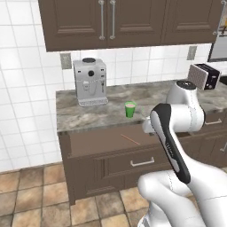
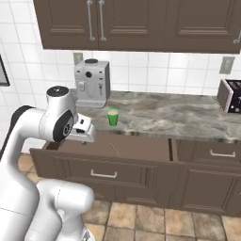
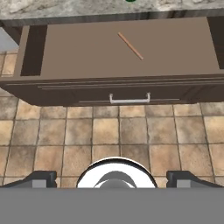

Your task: Pick up the straw from the right drawer and put it inside the smoothie cup.

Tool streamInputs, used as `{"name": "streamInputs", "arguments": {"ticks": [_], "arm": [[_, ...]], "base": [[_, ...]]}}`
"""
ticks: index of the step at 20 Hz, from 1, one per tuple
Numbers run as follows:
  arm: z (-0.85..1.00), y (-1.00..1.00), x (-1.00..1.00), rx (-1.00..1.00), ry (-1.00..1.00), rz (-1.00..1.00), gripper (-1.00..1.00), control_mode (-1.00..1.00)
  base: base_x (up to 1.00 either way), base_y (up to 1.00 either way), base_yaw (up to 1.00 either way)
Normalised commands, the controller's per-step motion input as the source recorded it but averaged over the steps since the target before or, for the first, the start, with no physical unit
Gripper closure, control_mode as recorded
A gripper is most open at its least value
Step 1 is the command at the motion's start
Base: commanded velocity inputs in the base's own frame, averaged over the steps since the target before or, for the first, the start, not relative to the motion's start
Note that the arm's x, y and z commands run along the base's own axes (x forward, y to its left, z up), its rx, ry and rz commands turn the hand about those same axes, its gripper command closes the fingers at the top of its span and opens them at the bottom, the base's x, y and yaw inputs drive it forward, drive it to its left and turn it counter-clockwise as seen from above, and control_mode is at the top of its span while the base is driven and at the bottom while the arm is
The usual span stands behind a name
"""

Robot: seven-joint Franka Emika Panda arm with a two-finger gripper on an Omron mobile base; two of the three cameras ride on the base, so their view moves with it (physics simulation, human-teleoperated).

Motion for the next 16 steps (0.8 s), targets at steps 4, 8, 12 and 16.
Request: {"name": "streamInputs", "arguments": {"ticks": [4, 8, 12, 16], "arm": [[0.00, 0.00, 0.00, 0.00, 0.00, 0.00, -1.00, 1.00], [0.00, 0.00, 0.00, 0.00, 0.00, 0.00, -1.00, 1.00], [-0.04, 0.00, 0.08, 0.00, 0.00, 0.00, -1.00, -1.00], [-0.33, 0.00, 0.22, 0.02, 0.00, 0.00, -1.00, -1.00]], "base": [[0.14, -0.30, 0.00], [0.04, -0.09, 0.04], [0.01, 0.00, 0.01], [0.00, 0.00, 0.00]]}}
